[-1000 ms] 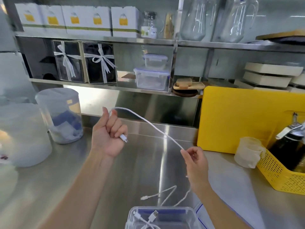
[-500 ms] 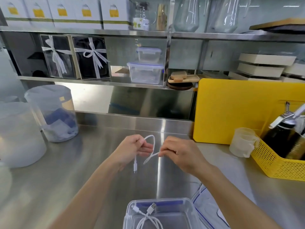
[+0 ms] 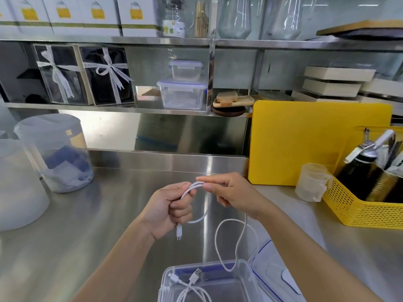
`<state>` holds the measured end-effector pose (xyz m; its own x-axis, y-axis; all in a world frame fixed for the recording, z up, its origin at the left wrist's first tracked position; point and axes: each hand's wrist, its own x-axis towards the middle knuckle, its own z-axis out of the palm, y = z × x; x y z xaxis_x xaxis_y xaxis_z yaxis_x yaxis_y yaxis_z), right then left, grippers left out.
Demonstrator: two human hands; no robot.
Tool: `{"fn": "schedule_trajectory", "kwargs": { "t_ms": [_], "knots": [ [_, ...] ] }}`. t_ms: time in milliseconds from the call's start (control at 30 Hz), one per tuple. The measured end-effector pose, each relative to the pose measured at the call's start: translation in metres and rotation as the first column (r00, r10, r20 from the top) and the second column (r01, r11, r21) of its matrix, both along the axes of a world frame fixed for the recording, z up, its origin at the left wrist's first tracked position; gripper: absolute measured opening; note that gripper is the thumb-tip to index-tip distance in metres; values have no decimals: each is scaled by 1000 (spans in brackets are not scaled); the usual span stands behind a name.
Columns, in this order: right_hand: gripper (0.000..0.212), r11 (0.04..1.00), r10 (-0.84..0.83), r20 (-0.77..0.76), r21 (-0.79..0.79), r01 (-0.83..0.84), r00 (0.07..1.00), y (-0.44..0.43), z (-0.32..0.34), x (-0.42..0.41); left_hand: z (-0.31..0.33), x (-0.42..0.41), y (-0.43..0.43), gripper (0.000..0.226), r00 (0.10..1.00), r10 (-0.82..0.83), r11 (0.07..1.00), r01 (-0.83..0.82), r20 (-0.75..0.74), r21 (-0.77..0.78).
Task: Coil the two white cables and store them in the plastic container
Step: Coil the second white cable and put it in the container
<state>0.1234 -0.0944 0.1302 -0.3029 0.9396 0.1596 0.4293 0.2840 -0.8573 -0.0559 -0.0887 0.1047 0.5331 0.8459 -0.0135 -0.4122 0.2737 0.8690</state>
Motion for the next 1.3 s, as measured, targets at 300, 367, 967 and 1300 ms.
{"fn": "schedule_trajectory", "kwargs": {
  "t_ms": [300, 367, 967, 1300],
  "knots": [
    [16, 986, 162, 71, 38, -165, 984, 0, 11, -2, 11, -11, 7, 56, 901, -335, 941, 333, -276, -54],
    [15, 986, 156, 48, 49, -158, 987, 0, 14, -4, 16, -7, 7, 37, 890, -305, 944, 328, -340, 13],
    [22, 912, -329, -615, -10, 410, 717, 4, -8, 41, 57, -63, 38, 51, 789, -443, 893, 430, 424, 134],
    [18, 641, -474, 517, 758, -124, 713, 14, 1, 31, 62, -35, 21, 41, 977, 203, 964, -212, 72, 162]
  ]
}}
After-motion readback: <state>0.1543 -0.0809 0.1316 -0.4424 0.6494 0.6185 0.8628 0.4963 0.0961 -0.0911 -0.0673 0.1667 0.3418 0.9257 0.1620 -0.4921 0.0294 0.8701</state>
